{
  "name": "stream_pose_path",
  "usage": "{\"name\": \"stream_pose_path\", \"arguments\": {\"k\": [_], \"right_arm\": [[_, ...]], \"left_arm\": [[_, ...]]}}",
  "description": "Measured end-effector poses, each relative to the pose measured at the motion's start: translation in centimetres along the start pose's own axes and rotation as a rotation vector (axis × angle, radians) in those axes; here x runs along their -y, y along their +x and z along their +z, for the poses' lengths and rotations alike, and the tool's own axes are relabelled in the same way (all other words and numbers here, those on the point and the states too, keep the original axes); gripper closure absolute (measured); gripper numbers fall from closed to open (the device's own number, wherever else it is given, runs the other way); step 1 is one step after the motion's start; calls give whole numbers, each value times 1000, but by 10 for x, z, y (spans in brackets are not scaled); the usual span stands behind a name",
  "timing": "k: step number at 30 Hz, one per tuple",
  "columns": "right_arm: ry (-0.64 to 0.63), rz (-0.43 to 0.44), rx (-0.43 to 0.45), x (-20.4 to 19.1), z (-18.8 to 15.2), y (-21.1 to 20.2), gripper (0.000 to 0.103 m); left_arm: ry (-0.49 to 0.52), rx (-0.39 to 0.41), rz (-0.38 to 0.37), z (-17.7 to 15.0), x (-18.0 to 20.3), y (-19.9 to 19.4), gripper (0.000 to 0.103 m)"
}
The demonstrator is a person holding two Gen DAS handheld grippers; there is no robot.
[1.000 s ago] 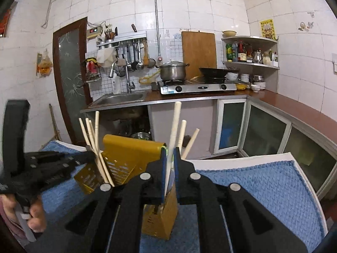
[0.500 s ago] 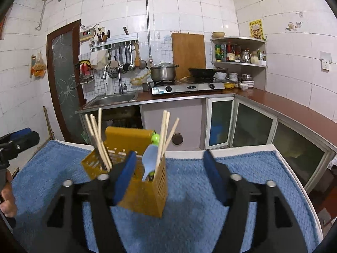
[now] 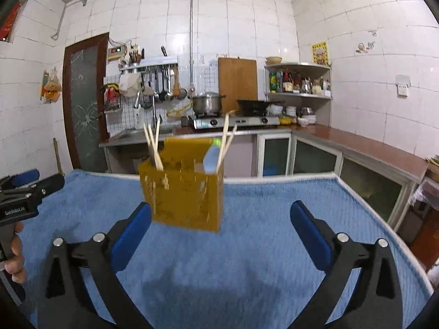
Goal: Organize utensils
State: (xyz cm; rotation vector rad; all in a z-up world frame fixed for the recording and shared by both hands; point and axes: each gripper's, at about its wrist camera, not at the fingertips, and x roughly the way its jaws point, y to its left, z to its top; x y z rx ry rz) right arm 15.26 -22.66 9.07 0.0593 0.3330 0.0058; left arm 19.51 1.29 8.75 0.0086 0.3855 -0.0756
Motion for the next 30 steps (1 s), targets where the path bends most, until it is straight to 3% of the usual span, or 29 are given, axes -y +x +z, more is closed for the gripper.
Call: {"name": "stream_pose_path", "arguments": {"k": [9, 15, 30], "right_arm": [[40, 4, -27, 2, -39, -14, 4], [-30, -19, -8, -12, -48, -21, 4], [-63, -55, 10, -17, -58, -29, 4]], "left_arm": [[31, 27, 26, -50, 23, -29, 5], [70, 51, 52, -70, 29, -37, 5], [38, 53, 57, -83, 20, -38, 5]]}}
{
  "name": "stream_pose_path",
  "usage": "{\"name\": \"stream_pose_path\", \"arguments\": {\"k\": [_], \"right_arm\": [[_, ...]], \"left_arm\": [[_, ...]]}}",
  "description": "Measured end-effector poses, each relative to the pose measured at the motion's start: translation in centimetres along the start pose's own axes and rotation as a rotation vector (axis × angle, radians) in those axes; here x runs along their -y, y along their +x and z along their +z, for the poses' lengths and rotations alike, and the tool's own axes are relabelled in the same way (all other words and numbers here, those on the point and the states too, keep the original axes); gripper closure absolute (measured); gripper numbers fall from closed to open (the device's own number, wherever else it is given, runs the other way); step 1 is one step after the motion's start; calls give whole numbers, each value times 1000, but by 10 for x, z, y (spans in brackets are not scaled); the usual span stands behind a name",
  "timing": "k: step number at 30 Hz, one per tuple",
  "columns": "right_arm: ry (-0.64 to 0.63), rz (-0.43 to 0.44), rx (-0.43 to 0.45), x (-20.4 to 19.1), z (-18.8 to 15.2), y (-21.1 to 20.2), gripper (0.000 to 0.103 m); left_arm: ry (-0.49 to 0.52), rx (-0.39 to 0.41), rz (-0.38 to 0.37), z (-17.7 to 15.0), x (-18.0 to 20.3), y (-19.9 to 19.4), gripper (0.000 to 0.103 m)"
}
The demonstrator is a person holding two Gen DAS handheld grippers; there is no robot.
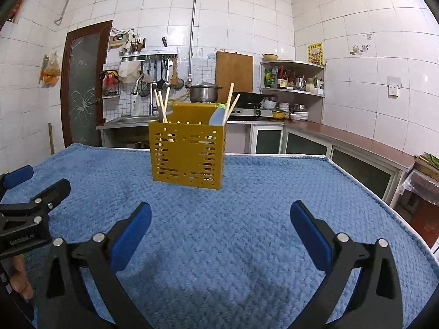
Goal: Organize utensils
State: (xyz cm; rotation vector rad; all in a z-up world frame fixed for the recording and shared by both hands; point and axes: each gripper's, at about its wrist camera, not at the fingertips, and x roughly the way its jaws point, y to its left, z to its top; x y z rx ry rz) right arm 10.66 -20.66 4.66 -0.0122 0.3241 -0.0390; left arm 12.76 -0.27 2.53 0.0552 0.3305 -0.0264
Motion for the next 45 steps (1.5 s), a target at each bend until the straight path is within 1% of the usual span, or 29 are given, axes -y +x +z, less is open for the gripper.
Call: {"name": "stream_pose_path", "arguments": {"k": [6, 17, 23, 45], "right_arm": [[-14, -1, 5, 0, 1, 0, 4], [12, 1, -4, 4, 1, -1, 4], [15, -3, -3, 4, 0, -1, 4], [23, -11, -7, 4, 1, -2, 4]], "left_arm": [[2, 1, -7, 0, 0, -1, 5], [8, -9, -16, 0, -1, 1, 5], [18, 1, -20, 1, 1, -1, 5], [17, 14, -12, 1, 3, -4, 5]]}}
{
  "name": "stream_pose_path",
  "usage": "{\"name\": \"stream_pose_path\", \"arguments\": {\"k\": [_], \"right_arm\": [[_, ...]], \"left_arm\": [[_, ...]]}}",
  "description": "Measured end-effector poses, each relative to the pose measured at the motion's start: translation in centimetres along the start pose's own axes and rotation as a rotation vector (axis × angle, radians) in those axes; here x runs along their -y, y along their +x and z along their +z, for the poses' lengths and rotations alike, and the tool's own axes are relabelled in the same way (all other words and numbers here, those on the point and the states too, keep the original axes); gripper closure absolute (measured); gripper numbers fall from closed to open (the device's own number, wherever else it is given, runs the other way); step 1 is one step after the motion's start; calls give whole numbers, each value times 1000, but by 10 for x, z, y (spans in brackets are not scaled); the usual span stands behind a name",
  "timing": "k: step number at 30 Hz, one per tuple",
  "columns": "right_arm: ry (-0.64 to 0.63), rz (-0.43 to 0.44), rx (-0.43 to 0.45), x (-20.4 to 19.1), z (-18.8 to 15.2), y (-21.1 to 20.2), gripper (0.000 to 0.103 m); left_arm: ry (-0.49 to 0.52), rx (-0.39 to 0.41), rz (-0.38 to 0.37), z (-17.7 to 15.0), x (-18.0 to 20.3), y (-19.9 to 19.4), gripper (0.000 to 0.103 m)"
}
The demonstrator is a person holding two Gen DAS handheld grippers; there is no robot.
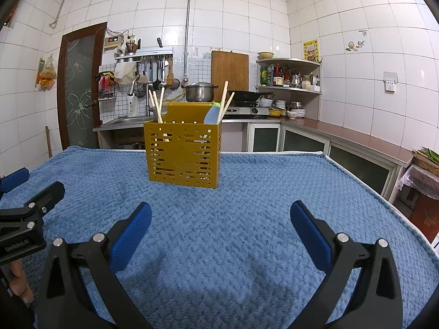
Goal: Organize utensils
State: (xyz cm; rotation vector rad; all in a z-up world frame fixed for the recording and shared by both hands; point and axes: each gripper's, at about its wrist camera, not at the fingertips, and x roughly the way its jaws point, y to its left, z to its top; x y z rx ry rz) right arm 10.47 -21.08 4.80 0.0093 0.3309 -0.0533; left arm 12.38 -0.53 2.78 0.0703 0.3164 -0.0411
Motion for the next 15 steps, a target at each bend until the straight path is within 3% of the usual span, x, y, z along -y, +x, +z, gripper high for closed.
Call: {"name": "stream_pose_path", "arguments": {"k": [15], "right_arm": [[1, 0, 0, 0, 0, 0, 4]], "left_arm": [[-4, 2, 2, 0, 2, -3, 5]]}}
